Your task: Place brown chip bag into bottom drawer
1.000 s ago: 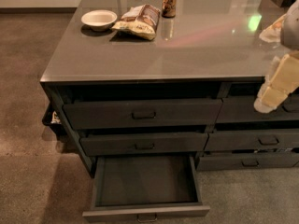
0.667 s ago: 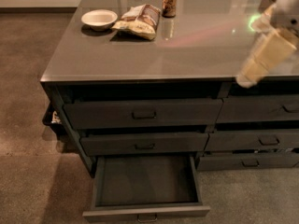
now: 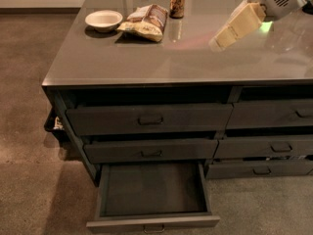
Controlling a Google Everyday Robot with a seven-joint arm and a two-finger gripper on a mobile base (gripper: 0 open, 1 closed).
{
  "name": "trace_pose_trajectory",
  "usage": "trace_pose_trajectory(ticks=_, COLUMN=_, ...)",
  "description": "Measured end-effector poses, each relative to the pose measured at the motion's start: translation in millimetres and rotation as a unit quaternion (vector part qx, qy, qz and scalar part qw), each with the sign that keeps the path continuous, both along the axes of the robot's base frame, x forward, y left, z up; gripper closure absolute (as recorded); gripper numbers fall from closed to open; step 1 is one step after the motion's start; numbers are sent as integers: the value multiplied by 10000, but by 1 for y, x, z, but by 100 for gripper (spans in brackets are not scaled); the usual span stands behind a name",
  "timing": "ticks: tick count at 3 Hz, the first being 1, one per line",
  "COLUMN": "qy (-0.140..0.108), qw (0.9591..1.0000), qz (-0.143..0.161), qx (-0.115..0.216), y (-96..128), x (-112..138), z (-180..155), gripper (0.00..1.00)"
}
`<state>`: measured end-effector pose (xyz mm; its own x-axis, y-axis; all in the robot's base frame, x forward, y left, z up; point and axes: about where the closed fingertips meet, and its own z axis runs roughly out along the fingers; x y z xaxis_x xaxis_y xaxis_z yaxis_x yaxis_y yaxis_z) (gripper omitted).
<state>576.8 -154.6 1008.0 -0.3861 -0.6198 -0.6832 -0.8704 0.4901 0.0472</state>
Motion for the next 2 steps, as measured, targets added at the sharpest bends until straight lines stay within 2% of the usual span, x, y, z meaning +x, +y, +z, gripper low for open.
trace_pose_trajectory(ticks=1, qy=-52, qw=10000, qz=31, qx=72, y=5, x=0, z=3, gripper=0)
trace_pose_trajectory(ticks=2, qy=-229, qw=9992, qz=-182, qx=272, y=20, x=15, z=2, gripper=0)
